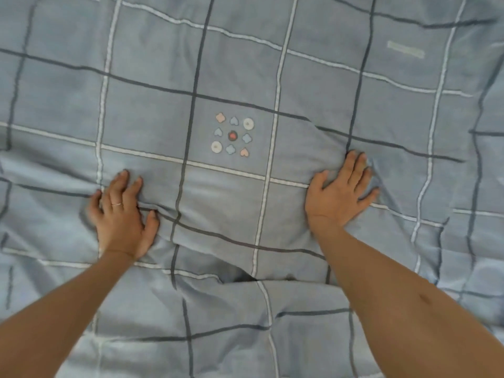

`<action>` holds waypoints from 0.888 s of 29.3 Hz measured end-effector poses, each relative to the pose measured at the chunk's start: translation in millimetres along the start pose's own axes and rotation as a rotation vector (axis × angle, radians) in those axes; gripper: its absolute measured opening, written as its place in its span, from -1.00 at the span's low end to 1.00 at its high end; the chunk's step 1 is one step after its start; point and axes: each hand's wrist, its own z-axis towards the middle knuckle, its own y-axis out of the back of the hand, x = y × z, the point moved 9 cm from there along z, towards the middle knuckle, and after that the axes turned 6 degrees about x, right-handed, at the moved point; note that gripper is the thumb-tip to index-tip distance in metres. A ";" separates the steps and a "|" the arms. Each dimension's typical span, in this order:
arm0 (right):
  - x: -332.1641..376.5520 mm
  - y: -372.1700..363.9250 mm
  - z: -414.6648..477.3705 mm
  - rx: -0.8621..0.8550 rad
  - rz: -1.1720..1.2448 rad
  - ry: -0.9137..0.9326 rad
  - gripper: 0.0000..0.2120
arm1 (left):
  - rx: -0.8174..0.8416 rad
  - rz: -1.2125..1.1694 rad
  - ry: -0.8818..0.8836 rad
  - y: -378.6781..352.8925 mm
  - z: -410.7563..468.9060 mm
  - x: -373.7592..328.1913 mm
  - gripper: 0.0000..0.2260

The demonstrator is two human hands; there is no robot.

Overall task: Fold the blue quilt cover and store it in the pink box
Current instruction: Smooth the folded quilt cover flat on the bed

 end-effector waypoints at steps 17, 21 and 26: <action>16.2 -6.8 -21.2 0.114 -0.019 0.448 -0.34 | 0.073 -0.017 -0.652 -105.3 -275.4 -192.0 -0.29; -44.9 -25.0 -110.2 0.362 0.120 0.593 -0.38 | 0.083 -0.025 -0.629 -109.9 -271.8 -186.4 -0.32; -203.0 42.0 -220.2 0.130 0.300 0.537 -0.54 | 0.049 -0.041 -0.653 -97.7 -288.3 -194.3 -0.38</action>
